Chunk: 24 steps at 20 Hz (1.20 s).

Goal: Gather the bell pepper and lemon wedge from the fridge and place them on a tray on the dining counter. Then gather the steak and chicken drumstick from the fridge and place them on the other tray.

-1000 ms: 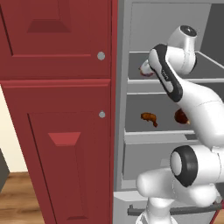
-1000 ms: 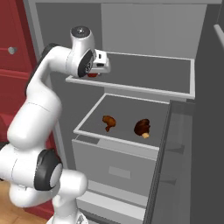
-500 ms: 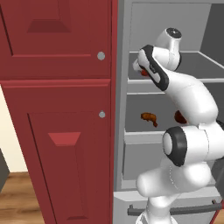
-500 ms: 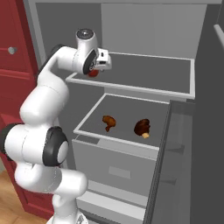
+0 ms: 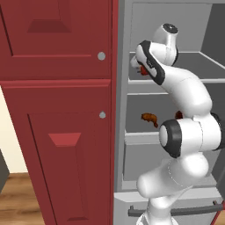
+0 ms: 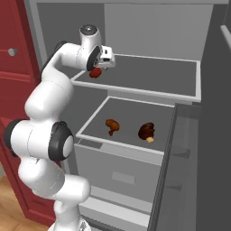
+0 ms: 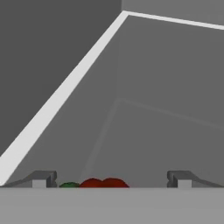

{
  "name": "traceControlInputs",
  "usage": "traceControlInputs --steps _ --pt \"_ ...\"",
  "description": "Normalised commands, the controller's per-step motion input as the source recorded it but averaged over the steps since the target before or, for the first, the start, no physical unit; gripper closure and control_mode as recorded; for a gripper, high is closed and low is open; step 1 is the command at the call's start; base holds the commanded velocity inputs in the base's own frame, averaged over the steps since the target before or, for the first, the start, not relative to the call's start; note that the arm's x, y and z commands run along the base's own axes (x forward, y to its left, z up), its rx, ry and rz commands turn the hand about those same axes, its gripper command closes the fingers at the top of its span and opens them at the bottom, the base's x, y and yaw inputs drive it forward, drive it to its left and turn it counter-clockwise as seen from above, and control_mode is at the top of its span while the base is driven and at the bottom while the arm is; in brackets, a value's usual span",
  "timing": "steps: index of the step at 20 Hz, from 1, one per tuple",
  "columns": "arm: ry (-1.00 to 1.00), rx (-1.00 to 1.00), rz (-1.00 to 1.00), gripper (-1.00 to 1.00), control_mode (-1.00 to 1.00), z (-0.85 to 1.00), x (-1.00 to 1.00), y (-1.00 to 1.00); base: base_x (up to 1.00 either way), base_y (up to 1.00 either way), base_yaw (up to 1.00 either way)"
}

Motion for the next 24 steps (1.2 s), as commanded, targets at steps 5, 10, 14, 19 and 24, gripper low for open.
traceControlInputs --steps 5,10,14,19,24 --pt "0.00 -0.05 0.00 -1.00 -1.00 -0.45 -0.05 0.27 0.00 0.00 0.00" --pt "0.00 -0.03 0.00 -1.00 -1.00 -0.41 -0.07 0.05 0.00 0.00 0.00" --pt "0.00 -0.01 0.00 -1.00 -1.00 -0.49 -0.23 0.00 0.00 0.00 0.00" --pt "0.00 0.00 0.00 -1.00 -1.00 -0.56 -0.17 0.00 0.00 0.00 0.00" --pt "-0.04 0.00 0.00 1.00 -1.00 -0.39 0.11 0.01 0.00 0.00 0.00"
